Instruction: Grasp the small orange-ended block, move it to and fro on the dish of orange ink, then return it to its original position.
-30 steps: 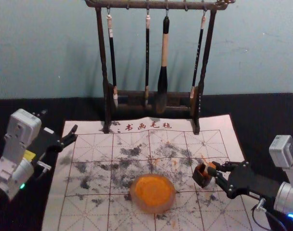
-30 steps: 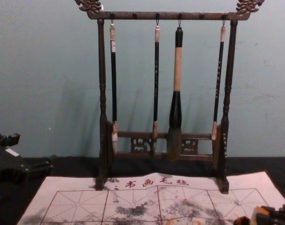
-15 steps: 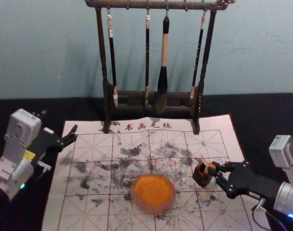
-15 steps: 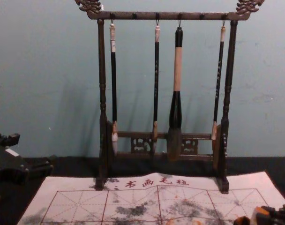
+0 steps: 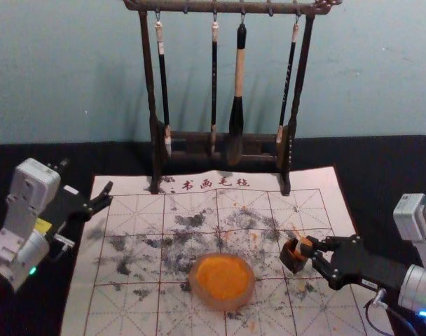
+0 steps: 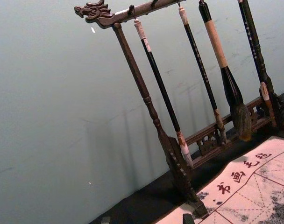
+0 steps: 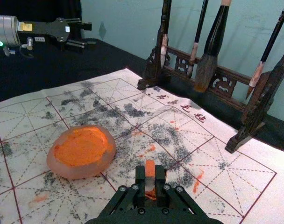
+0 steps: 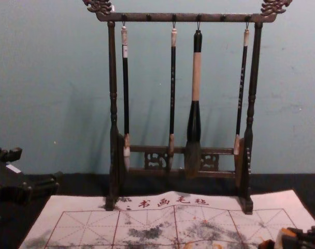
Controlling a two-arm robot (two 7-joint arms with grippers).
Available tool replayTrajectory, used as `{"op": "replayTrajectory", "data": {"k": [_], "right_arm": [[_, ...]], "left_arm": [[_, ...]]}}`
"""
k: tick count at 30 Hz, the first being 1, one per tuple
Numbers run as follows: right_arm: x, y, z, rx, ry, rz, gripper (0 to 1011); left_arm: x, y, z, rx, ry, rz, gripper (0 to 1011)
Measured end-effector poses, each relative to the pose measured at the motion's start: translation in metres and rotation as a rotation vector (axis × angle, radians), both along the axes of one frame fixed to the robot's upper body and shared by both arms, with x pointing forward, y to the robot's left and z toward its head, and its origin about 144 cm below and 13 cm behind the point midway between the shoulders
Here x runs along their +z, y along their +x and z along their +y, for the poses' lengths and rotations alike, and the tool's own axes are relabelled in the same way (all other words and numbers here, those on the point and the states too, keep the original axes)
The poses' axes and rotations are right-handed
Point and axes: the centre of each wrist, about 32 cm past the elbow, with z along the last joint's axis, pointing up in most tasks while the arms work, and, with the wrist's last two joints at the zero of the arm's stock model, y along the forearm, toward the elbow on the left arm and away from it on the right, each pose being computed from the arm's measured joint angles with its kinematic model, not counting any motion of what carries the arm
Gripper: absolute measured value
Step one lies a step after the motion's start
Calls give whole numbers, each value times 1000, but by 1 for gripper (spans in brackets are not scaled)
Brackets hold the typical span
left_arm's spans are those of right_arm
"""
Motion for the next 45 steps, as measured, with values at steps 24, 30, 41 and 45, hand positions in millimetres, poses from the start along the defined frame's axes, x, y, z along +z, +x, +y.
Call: {"op": "replayTrajectory", "data": {"k": [24,30,41,45], "right_arm": [[34,4,6,20,60,-102,87],[39,10,23,71,70,-116,87],[31,20,48,149,43,-73,87],[26,23,56,171,31,-60,87]], "left_arm": [[0,0,0,0,0,0,1001],[0,0,0,0,0,0,1001],[0,0,0,0,0,0,1001],[0,0,0,0,0,0,1001]]}}
